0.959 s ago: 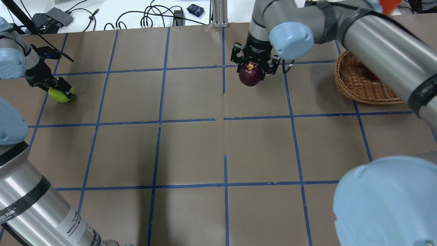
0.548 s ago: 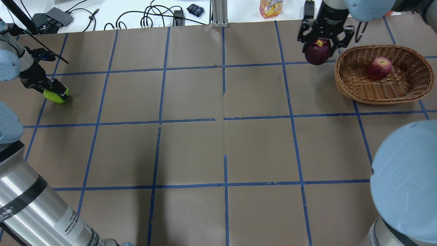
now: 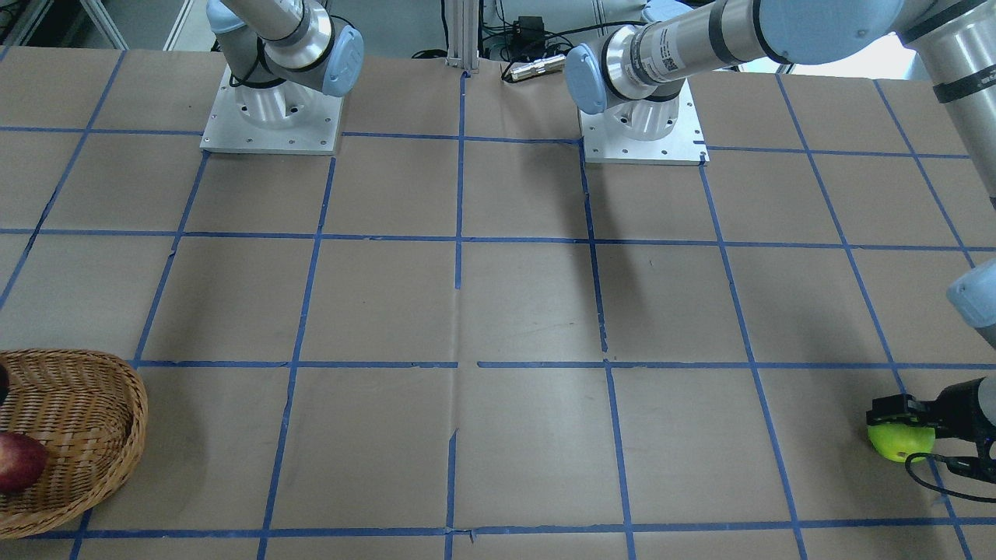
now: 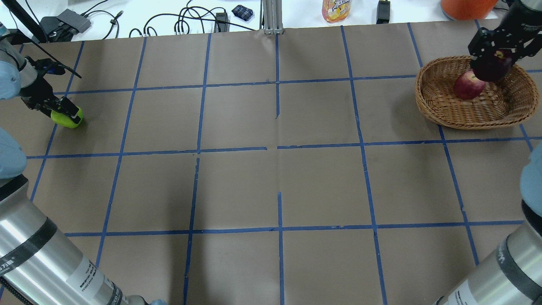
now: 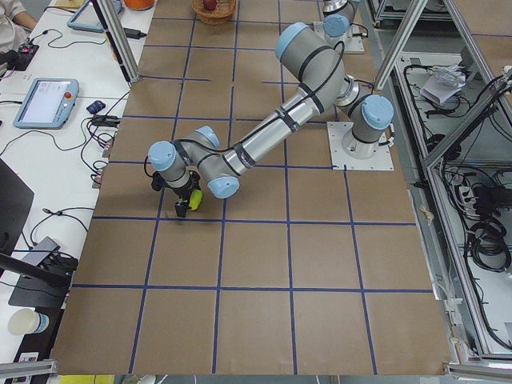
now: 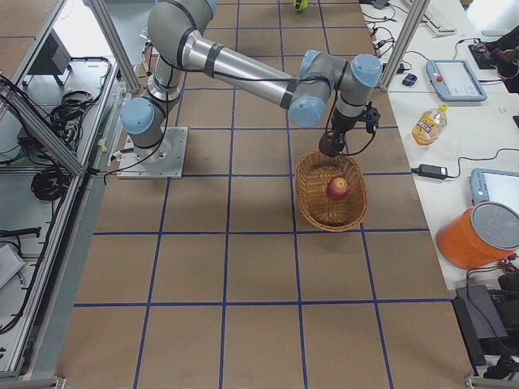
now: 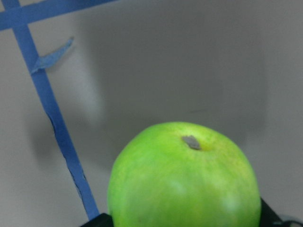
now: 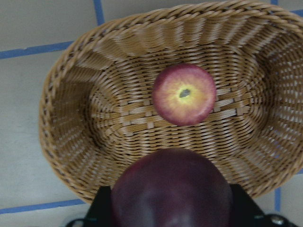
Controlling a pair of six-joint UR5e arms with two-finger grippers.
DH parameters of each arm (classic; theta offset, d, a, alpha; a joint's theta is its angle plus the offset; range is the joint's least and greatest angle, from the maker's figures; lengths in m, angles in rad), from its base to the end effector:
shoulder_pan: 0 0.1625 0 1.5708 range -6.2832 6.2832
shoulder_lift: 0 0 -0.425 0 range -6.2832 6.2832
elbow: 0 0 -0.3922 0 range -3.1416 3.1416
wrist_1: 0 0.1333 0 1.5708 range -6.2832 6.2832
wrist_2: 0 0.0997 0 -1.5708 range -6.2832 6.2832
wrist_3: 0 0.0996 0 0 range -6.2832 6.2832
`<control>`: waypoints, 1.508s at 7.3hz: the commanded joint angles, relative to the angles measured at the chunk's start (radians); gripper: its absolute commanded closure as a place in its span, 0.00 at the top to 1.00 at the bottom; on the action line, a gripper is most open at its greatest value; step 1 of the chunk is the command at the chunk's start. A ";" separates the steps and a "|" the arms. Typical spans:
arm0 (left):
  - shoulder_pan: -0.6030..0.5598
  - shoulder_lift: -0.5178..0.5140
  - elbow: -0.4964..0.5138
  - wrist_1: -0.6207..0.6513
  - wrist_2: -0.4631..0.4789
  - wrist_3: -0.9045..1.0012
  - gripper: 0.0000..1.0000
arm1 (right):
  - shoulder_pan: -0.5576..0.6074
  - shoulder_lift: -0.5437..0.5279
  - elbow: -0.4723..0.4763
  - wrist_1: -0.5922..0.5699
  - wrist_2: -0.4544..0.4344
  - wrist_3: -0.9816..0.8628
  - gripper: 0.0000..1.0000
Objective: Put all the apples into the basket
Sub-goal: 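Place the dark apple in the basket with the right gripper, then carry the green apple to the table center with the left gripper and release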
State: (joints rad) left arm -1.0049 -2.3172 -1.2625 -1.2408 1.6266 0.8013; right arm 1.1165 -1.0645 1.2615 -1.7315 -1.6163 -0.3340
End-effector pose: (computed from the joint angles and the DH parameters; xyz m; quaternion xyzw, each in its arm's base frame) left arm 0.2847 -0.6865 0.1985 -0.1187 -0.9911 -0.0595 0.0125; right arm -0.1857 -0.6736 0.3544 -0.0597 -0.9978 -0.0255 0.0140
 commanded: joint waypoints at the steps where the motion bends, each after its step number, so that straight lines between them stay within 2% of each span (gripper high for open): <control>1: -0.020 0.041 0.002 -0.022 0.002 -0.002 0.62 | -0.095 0.081 0.003 -0.113 -0.016 -0.107 0.00; 2: -0.020 0.048 0.000 -0.025 0.002 -0.001 0.45 | -0.099 0.106 0.003 -0.141 -0.004 -0.100 0.00; 4: -0.027 0.073 0.000 -0.040 0.001 -0.002 0.26 | -0.099 0.132 0.002 -0.143 -0.002 -0.108 0.00; 5: -0.082 0.117 0.002 -0.104 0.001 -0.017 0.23 | -0.099 0.149 -0.004 -0.145 -0.002 -0.100 0.00; 6: -0.184 0.163 0.000 -0.150 -0.001 -0.153 0.22 | -0.099 0.162 -0.004 -0.143 0.006 -0.093 0.00; 7: -0.278 0.207 -0.023 -0.160 -0.034 -0.215 0.22 | -0.099 0.178 -0.005 -0.160 0.034 -0.088 0.37; 8: -0.344 0.237 -0.049 -0.166 -0.107 -0.270 0.22 | -0.099 0.192 -0.004 -0.216 0.039 -0.092 0.98; 10: -0.455 0.275 -0.106 -0.149 -0.155 -0.498 0.22 | -0.101 0.193 0.001 -0.224 0.035 -0.097 1.00; 11: -0.540 0.266 -0.107 -0.120 -0.171 -0.697 0.22 | -0.101 0.189 0.001 -0.215 0.030 -0.096 1.00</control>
State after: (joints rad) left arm -1.4474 -2.0539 -1.3548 -1.3856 1.4841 0.3132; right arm 1.0159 -0.8736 1.2611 -1.9509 -1.5826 -0.4292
